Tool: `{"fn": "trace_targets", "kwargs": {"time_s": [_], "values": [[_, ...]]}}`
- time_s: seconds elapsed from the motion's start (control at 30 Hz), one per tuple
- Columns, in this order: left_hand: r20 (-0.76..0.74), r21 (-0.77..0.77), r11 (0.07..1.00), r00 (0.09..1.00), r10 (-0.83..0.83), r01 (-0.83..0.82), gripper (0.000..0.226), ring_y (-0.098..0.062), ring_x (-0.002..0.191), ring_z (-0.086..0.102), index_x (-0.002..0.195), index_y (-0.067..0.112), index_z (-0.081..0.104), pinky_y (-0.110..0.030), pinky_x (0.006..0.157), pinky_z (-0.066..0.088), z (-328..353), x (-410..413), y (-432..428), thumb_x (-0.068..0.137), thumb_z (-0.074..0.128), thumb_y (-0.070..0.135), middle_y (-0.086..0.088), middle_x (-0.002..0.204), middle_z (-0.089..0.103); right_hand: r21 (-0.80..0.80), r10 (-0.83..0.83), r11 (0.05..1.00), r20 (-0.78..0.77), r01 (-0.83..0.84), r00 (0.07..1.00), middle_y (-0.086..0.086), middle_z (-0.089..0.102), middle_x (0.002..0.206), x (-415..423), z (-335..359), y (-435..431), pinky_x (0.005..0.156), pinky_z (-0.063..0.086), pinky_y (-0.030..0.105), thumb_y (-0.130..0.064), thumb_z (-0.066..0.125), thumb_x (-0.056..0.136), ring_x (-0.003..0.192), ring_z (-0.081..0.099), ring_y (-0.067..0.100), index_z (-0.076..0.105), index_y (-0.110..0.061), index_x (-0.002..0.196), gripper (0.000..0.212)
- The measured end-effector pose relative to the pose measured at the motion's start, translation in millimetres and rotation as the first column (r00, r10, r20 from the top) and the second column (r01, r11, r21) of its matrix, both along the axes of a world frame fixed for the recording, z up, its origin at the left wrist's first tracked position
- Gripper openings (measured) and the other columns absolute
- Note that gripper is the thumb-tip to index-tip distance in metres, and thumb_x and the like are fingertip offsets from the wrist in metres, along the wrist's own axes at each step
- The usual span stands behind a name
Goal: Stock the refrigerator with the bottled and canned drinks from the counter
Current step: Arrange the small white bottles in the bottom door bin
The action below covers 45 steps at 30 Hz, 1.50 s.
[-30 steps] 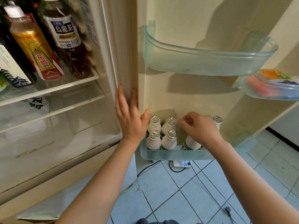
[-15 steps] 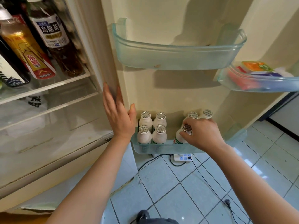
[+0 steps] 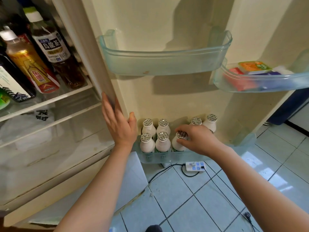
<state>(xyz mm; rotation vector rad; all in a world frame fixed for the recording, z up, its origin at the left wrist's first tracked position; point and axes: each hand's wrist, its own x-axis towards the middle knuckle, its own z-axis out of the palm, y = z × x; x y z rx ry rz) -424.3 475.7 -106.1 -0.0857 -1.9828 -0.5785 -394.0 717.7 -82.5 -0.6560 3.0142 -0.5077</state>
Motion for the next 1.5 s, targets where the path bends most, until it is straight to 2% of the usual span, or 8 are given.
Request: {"fn": "trace_targets", "kwargs": {"time_s": [0.27, 0.4, 0.67, 0.87, 1.0, 1.2, 1.37, 1.5], "values": [[-0.006, -0.008, 1.0, 1.0, 0.005, -0.005, 0.052, -0.042, 0.135, 0.026, 0.13, -0.004, 0.038, -0.042, 0.112, 0.021, 2, 1, 1, 0.088, 0.041, 0.026, -0.04, 0.143, 0.026, 0.026, -0.008, 1.0, 0.104, 0.005, 0.995, -0.002, 0.066, 0.11, -7, 3, 1, 0.08, 0.048, 0.031, -0.041, 0.059, 0.084, 0.099, 0.061, 0.022, 0.053, -0.027, 0.124, 0.043], [0.001, -0.006, 1.0, 1.0, 0.018, -0.018, 0.052, -0.043, 0.135, 0.025, 0.131, -0.003, 0.037, -0.043, 0.112, 0.021, 1, 1, 1, 0.087, 0.042, 0.024, -0.04, 0.143, 0.027, 0.092, -0.01, 0.996, 0.168, -0.006, 0.986, 0.0, 0.064, 0.092, -11, 3, 0, 0.073, 0.049, 0.034, -0.045, 0.056, 0.086, 0.088, 0.06, 0.023, 0.058, -0.02, 0.111, 0.035], [-0.008, -0.008, 1.0, 1.0, 0.023, -0.023, 0.051, -0.042, 0.134, 0.027, 0.132, -0.001, 0.036, -0.041, 0.113, 0.02, 1, 0, 1, 0.088, 0.04, 0.027, -0.04, 0.142, 0.027, 0.071, 0.025, 0.997, 0.225, -0.043, 0.974, 0.001, 0.066, 0.1, -13, 7, 1, 0.078, 0.049, 0.035, -0.042, 0.055, 0.088, 0.091, 0.059, 0.021, 0.056, -0.022, 0.115, 0.034], [0.001, -0.003, 1.0, 1.0, 0.02, -0.02, 0.052, -0.041, 0.135, 0.024, 0.133, 0.0, 0.035, -0.041, 0.114, 0.019, 1, 1, 1, 0.089, 0.039, 0.028, -0.039, 0.143, 0.026, 0.057, 0.003, 0.998, 0.171, -0.013, 0.985, -0.004, 0.064, 0.087, -11, 4, 0, 0.068, 0.048, 0.031, -0.047, 0.056, 0.084, 0.084, 0.06, 0.019, 0.058, -0.025, 0.109, 0.034], [-0.002, 0.0, 1.0, 1.0, 0.023, -0.023, 0.051, -0.04, 0.136, 0.024, 0.132, 0.0, 0.035, -0.04, 0.113, 0.019, 0, 0, 1, 0.09, 0.039, 0.028, -0.039, 0.143, 0.026, -0.044, -0.007, 0.999, 0.143, 0.014, 0.99, -0.003, 0.068, 0.091, -7, 7, 0, 0.075, 0.052, 0.036, -0.056, 0.053, 0.084, 0.086, 0.062, 0.017, 0.062, -0.023, 0.105, 0.039], [0.011, 0.028, 0.999, 1.0, 0.021, -0.021, 0.05, -0.039, 0.136, 0.022, 0.131, 0.002, 0.035, -0.039, 0.113, 0.018, 0, 0, 3, 0.086, 0.042, 0.023, -0.039, 0.144, 0.025, -0.343, -0.209, 0.928, -0.152, 0.147, 0.966, -0.007, 0.068, 0.088, -11, 16, 11, 0.07, 0.051, 0.033, -0.028, 0.056, 0.088, 0.081, 0.062, 0.017, 0.068, -0.02, 0.097, 0.017], [0.014, 0.031, 0.999, 1.0, 0.025, -0.025, 0.052, -0.039, 0.137, 0.023, 0.133, 0.002, 0.035, -0.04, 0.113, 0.019, -1, -1, 2, 0.087, 0.041, 0.024, -0.036, 0.145, 0.024, -0.15, -0.324, 0.94, -0.119, 0.306, 0.939, 0.005, 0.063, 0.112, -27, 10, 22, 0.073, 0.043, 0.031, -0.029, 0.056, 0.088, 0.103, 0.054, 0.027, 0.062, -0.018, 0.115, 0.029], [0.012, 0.025, 0.999, 1.0, 0.025, -0.026, 0.051, -0.039, 0.137, 0.022, 0.132, 0.001, 0.036, -0.038, 0.114, 0.016, -1, -1, 2, 0.087, 0.041, 0.025, -0.036, 0.145, 0.024, 0.033, -0.301, 0.952, -0.073, 0.303, 0.951, 0.006, 0.063, 0.114, -29, 5, 26, 0.069, 0.041, 0.029, -0.03, 0.053, 0.089, 0.101, 0.058, 0.028, 0.055, -0.02, 0.125, 0.037]]}}
